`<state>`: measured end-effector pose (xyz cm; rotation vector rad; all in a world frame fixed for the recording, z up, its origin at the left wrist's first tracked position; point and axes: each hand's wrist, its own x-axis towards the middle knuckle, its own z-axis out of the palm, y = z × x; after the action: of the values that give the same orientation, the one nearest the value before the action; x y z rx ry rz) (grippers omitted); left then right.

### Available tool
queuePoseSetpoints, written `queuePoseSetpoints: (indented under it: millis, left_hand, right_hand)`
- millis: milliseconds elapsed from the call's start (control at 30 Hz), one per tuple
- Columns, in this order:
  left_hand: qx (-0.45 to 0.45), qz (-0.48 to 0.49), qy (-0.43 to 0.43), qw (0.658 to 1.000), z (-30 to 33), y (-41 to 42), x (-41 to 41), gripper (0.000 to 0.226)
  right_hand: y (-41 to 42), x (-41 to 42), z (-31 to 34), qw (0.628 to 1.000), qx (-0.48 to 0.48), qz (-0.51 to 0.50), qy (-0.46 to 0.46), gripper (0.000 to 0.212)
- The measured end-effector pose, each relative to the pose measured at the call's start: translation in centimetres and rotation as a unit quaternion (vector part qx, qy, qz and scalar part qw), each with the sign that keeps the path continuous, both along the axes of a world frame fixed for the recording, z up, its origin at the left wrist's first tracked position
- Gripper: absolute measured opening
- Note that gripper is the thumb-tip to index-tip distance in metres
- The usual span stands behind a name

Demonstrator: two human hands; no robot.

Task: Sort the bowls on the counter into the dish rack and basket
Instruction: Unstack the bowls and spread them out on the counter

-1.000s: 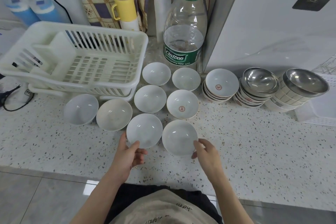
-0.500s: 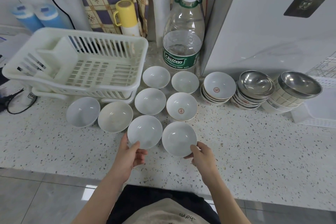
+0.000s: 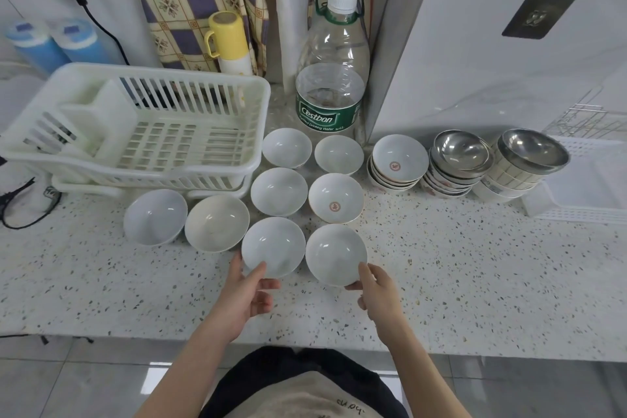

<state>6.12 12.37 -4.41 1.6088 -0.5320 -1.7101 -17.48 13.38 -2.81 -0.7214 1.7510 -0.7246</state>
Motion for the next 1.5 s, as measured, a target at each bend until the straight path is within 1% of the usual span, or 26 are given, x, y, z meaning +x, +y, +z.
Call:
queuePoseSetpoints:
  millis: [67, 167, 333, 500, 667, 833, 1000, 1167, 1367, 1500]
  left_hand:
    - [0.004, -0.007, 0.008, 1.000, 0.5, 0.2, 0.4, 0.057]
    - [0.007, -0.021, 0.001, 1.000, 0.9, 0.7, 1.1, 0.058]
    - [0.023, -0.071, -0.042, 0.996, 1.4, 2.3, 2.6, 0.039]
    - [0.032, -0.116, -0.064, 0.991, 2.2, 3.1, 2.7, 0.024]
    - [0.003, -0.144, -0.055, 0.988, 4.0, 2.0, 0.8, 0.024]
    - [-0.043, -0.153, -0.032, 0.987, 6.3, -1.3, -3.4, 0.025]
    - [-0.074, -0.159, -0.047, 0.983, 6.7, -7.5, -10.6, 0.035]
    - [-0.077, -0.164, -0.079, 0.980, 6.1, -13.1, -17.4, 0.063]
    - [-0.070, -0.149, -0.139, 0.977, 5.6, -17.4, -21.7, 0.074]
    - [-0.064, -0.127, -0.169, 0.975, 4.8, -18.8, -23.2, 0.069]
  right_hand:
    - [0.6, 0.5, 0.4, 1.000, 0.012, -0.006, -0.003, 0.029]
    - [1.6, 1.1, 0.8, 1.000, 0.024, -0.012, 0.004, 0.028]
    - [3.0, 1.7, 0.8, 0.999, 0.031, -0.029, 0.011, 0.026]
    - [4.4, 1.6, 0.5, 0.997, 0.031, -0.066, 0.022, 0.024]
    - [4.9, 0.4, 0.5, 0.992, 0.014, -0.122, 0.021, 0.022]
    - [3.3, -2.5, 0.7, 0.987, -0.008, -0.162, 0.010, 0.026]
    - [-0.6, -7.0, 1.8, 0.987, -0.029, -0.158, -0.013, 0.026]
    - [-5.3, -11.7, 3.3, 0.990, -0.054, -0.129, -0.017, 0.025]
    - [-8.2, -14.7, 3.7, 0.992, -0.062, -0.103, -0.039, 0.026]
    - [-8.9, -15.7, 2.8, 0.993, -0.053, -0.091, -0.051, 0.026]
